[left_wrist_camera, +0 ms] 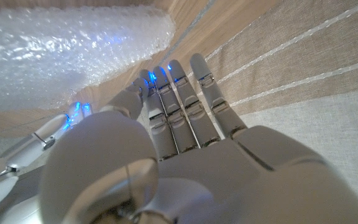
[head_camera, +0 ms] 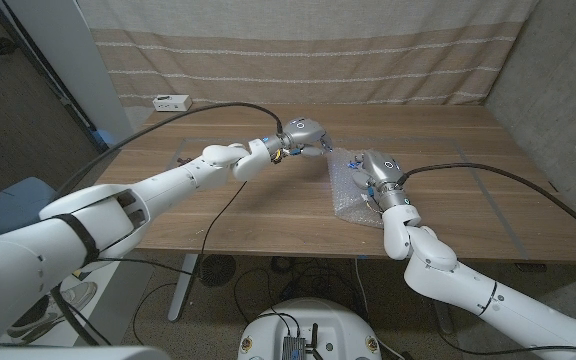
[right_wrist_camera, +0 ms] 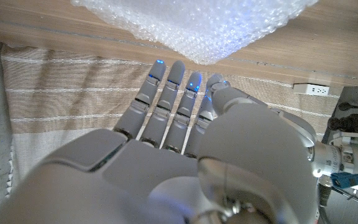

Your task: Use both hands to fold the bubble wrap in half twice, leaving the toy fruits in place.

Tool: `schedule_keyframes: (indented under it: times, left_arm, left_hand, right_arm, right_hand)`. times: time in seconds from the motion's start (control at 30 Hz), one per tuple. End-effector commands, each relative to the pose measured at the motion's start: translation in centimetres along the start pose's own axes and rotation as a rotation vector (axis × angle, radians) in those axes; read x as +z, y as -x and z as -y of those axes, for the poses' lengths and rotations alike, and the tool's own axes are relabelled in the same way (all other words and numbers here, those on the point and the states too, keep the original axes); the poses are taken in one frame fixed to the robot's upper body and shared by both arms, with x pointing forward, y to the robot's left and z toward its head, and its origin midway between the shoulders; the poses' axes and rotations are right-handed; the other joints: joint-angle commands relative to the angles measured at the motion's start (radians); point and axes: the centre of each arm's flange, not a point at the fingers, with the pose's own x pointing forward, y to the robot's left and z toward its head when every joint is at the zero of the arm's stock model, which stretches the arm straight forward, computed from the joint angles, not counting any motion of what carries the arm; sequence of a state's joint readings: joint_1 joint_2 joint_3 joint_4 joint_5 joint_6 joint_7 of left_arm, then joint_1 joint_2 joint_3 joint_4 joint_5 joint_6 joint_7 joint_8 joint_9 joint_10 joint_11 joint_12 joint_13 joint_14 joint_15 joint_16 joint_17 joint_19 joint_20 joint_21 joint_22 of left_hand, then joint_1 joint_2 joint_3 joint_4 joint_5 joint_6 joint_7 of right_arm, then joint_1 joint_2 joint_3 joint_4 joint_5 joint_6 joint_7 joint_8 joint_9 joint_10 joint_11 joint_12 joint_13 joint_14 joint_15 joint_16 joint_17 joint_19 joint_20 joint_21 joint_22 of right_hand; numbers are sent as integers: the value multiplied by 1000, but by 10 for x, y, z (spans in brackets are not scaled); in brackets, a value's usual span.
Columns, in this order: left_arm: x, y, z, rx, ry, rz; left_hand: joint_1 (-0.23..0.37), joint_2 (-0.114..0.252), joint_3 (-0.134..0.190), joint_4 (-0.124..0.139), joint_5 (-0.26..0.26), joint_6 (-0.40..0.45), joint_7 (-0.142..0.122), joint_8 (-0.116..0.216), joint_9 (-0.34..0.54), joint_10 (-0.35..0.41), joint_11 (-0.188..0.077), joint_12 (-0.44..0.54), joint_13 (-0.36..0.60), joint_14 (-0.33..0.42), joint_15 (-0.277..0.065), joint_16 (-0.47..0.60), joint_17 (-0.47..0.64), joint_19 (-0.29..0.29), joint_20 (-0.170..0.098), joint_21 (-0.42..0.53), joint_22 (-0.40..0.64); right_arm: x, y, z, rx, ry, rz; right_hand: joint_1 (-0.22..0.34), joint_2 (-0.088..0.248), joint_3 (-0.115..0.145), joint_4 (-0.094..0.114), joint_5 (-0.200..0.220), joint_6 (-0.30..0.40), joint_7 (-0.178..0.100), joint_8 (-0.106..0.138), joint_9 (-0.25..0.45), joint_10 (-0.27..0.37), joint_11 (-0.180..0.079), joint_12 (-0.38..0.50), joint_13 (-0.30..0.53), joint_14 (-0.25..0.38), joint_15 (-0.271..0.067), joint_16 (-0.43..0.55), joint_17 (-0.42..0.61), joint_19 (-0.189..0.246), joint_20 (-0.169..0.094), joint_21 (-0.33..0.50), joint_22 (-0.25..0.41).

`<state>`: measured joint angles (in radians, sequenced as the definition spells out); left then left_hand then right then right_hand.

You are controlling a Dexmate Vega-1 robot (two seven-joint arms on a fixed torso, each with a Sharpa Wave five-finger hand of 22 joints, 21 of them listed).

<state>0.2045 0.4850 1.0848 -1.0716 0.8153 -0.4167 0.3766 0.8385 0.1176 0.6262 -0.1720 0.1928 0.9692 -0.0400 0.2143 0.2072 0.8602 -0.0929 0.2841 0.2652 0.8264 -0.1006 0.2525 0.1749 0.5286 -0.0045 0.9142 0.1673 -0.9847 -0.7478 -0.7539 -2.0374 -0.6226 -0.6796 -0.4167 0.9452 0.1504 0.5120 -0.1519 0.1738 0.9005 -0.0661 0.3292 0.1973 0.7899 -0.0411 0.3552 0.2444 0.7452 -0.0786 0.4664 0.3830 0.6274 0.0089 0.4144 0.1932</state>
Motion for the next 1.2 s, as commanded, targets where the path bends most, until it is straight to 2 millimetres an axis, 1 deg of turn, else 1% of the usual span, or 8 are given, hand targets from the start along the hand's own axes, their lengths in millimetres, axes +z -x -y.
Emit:
schedule_keyframes:
  times: [0.03,0.23,0.37,0.5,0.6,0.63,0.83,1.2]
  left_arm:
    - [2,-10,13,-126,27,37]
    - [7,-12,16,-138,12,52]
    - [6,-13,21,-176,45,56]
    - [4,-14,25,-230,99,62]
    - [2,-16,28,-291,130,66]
    - [2,-16,29,-305,136,66]
    - [4,-19,31,-369,127,81]
    - [6,-19,29,-361,101,83]
  left_hand:
    - [-8,-5,10,9,2,-7,3,-7,-4,-4,-4,-9,-3,-6,-66,-11,-1,-1,-6,-5,1]
    - [-35,-16,10,18,0,7,-4,-7,-5,15,-14,-12,-11,20,-73,-16,-4,19,-23,-7,1]
    - [-58,-8,15,28,1,1,9,-13,-5,19,-1,-19,-17,31,-57,-24,-4,26,-28,-12,1]
    - [-103,8,18,49,1,-21,37,-24,-5,7,27,-35,-25,21,-31,-39,-2,18,-11,-25,1]
    - [-161,24,17,77,-3,-42,59,-28,-5,-6,70,-52,-33,3,3,-52,0,15,14,-41,1]
    - [-173,28,19,81,-3,-54,73,-31,-5,-11,76,-56,-35,0,7,-54,0,15,21,-45,1]
    - [-209,34,17,99,-8,-65,85,-30,-5,-20,84,-64,-38,-11,23,-58,1,1,40,-60,2]
    - [-263,19,4,120,-14,-60,83,-24,-7,-13,83,-65,-42,-10,21,-58,0,-14,47,-79,3]
  right_arm:
    - [14,8,-11,57,-44,81]
    - [19,13,-21,96,-48,102]
    - [22,15,-25,116,-39,117]
    - [22,15,-31,149,-34,119]
    - [21,14,-34,173,-26,114]
    - [21,14,-35,180,-22,109]
    - [17,10,-43,234,2,95]
    - [13,9,-52,293,58,97]
  right_hand:
    - [7,3,1,-6,6,15,2,8,6,11,-1,8,5,19,-88,10,8,15,0,9,4]
    - [12,-3,3,-11,6,23,4,11,6,20,2,13,7,22,-88,9,9,15,0,12,4]
    - [14,-7,2,-14,6,26,4,11,6,21,0,13,8,24,-88,9,11,17,1,14,5]
    - [13,-11,2,-13,5,27,3,11,6,19,1,13,9,25,-88,6,10,17,1,15,5]
    - [9,-22,-3,-14,3,24,3,10,6,16,0,11,10,25,-86,5,10,18,2,17,5]
    - [7,-25,-5,-13,2,23,3,9,6,15,1,11,9,23,-85,4,11,18,3,18,5]
    - [2,-28,-11,-9,1,16,4,5,6,8,0,6,8,21,-86,5,17,18,5,20,5]
    - [17,-29,-8,-17,3,12,2,1,6,1,-3,1,6,19,-88,4,23,23,1,26,6]
